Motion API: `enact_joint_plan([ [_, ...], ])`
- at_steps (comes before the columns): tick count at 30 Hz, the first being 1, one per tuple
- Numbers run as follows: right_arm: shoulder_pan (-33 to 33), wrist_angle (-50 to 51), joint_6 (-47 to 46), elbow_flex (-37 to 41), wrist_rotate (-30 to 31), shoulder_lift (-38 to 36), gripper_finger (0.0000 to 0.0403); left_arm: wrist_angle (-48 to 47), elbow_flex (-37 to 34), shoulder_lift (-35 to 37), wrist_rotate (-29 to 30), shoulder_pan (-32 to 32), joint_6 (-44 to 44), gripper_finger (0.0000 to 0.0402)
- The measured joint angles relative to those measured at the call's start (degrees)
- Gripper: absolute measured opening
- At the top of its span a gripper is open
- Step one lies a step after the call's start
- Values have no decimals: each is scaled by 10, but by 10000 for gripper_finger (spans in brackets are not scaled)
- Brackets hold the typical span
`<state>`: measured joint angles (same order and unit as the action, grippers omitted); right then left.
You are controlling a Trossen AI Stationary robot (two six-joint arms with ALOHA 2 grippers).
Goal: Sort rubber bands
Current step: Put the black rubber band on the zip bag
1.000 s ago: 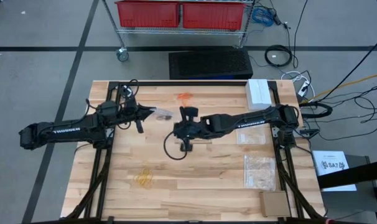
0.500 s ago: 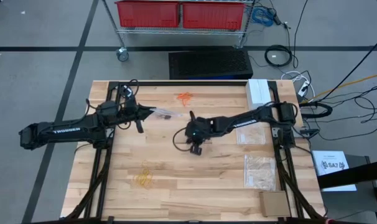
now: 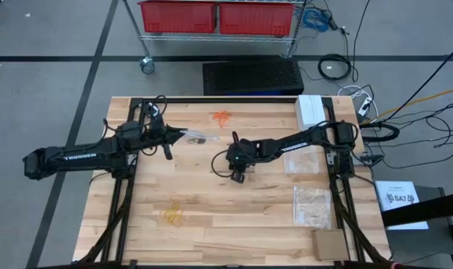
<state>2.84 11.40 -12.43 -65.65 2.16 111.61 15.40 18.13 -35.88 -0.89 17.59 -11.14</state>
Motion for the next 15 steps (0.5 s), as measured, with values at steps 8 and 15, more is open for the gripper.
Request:
enact_joint_plan([
  [8,-7,-4,-13,0,-37,0,201,0,0,0,0,0,0,0],
  [15,-19,-3,-21,0,-36,0,219,0,0,0,0,0,0,0],
])
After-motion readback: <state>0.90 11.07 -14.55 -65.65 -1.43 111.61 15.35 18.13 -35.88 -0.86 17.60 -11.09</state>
